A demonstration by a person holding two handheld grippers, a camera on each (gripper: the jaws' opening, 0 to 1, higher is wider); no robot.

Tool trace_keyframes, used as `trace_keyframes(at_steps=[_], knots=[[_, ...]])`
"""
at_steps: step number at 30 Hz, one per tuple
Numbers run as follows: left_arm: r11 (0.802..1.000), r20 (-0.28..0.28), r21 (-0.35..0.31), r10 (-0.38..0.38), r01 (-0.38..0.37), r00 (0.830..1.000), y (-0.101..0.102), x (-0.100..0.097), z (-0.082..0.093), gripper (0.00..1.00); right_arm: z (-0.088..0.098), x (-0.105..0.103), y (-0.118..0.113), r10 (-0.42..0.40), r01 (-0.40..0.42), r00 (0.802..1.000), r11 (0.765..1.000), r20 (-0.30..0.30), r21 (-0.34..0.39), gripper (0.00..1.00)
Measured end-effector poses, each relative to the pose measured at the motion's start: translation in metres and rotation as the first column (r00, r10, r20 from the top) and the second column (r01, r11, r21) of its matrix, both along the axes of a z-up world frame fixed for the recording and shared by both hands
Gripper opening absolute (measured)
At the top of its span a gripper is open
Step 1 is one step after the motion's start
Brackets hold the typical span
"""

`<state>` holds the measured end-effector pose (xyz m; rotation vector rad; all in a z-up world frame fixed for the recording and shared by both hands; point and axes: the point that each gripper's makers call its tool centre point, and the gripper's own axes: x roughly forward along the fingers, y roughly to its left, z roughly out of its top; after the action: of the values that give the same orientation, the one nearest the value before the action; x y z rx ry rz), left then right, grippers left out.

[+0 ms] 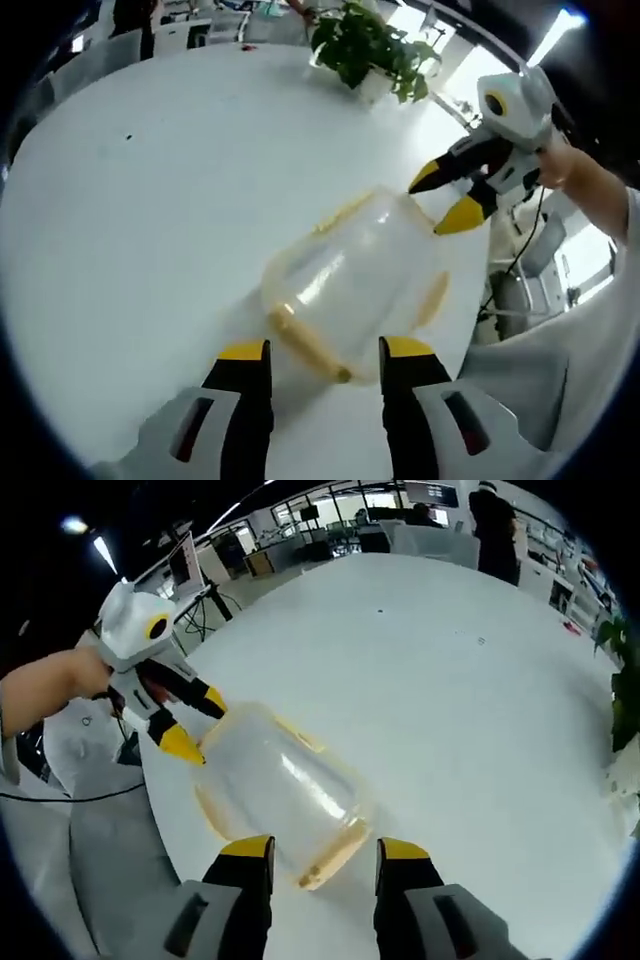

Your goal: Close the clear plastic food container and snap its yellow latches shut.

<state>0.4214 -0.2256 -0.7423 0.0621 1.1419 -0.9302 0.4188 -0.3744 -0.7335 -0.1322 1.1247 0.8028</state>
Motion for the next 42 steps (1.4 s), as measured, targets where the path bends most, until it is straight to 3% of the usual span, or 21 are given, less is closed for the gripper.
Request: trace_keyframes(at_steps=[5,8,12,19,30,33,37,38,40,41,42], knots=[[0.999,-0.020,-0.018,0.034,-0.034,0.999,-0.001,0.002,0.000,0.39,-0.008,-0.005,0.000,-0.011,0.011,0.999,1.000,-0.033,-0.004,0.36],[0.996,-0.065,-0.043,0.074,-0.076,0.995,-0.004,0.001,-0.003,0.39,-0.008,-0.003,0.003,-0.064,0.067,0.995,0.997,-0.076,0.039,0.37],[0.995,-0.076,-0.052,0.084,-0.088,0.994,-0.006,0.001,-0.003,0.39,-0.008,-0.005,0.005,-0.084,0.091,0.990,0.995,-0.113,0.052,0.35],[0.991,-0.101,-0.051,0.119,-0.124,0.988,-0.010,0.002,-0.003,0.40,-0.010,-0.007,0.008,-0.089,0.097,0.987,0.994,-0.135,0.055,0.35],[0.991,-0.094,-0.042,0.121,-0.126,0.988,-0.011,0.002,-0.003,0.37,-0.010,-0.007,0.011,-0.101,0.106,0.984,0.994,-0.145,0.024,0.35],[0.984,-0.116,-0.046,0.166,-0.172,0.979,-0.012,0.005,-0.004,0.36,-0.010,-0.007,0.011,-0.094,0.097,0.986,0.995,-0.137,0.020,0.35],[0.983,-0.109,-0.053,0.172,-0.179,0.979,-0.012,0.007,-0.004,0.33,-0.010,-0.008,0.013,-0.107,0.111,0.985,0.994,-0.137,0.022,0.34],[0.974,-0.132,-0.054,0.211,-0.219,0.969,-0.013,0.008,-0.004,0.33,-0.011,-0.008,0.014,-0.111,0.115,0.984,0.993,-0.136,0.023,0.34],[0.978,-0.122,-0.052,0.196,-0.204,0.973,-0.013,0.008,-0.004,0.32,-0.011,-0.008,0.015,-0.109,0.113,0.985,0.993,-0.135,0.025,0.33],[0.978,-0.116,-0.049,0.197,-0.204,0.974,-0.013,0.009,-0.003,0.32,-0.008,-0.012,0.009,-0.103,0.107,0.978,0.994,-0.182,0.008,0.34],[0.980,-0.111,-0.041,0.191,-0.196,0.975,-0.014,0.008,-0.002,0.31,-0.005,-0.003,0.012,-0.121,0.126,0.982,0.992,-0.145,0.028,0.34]])
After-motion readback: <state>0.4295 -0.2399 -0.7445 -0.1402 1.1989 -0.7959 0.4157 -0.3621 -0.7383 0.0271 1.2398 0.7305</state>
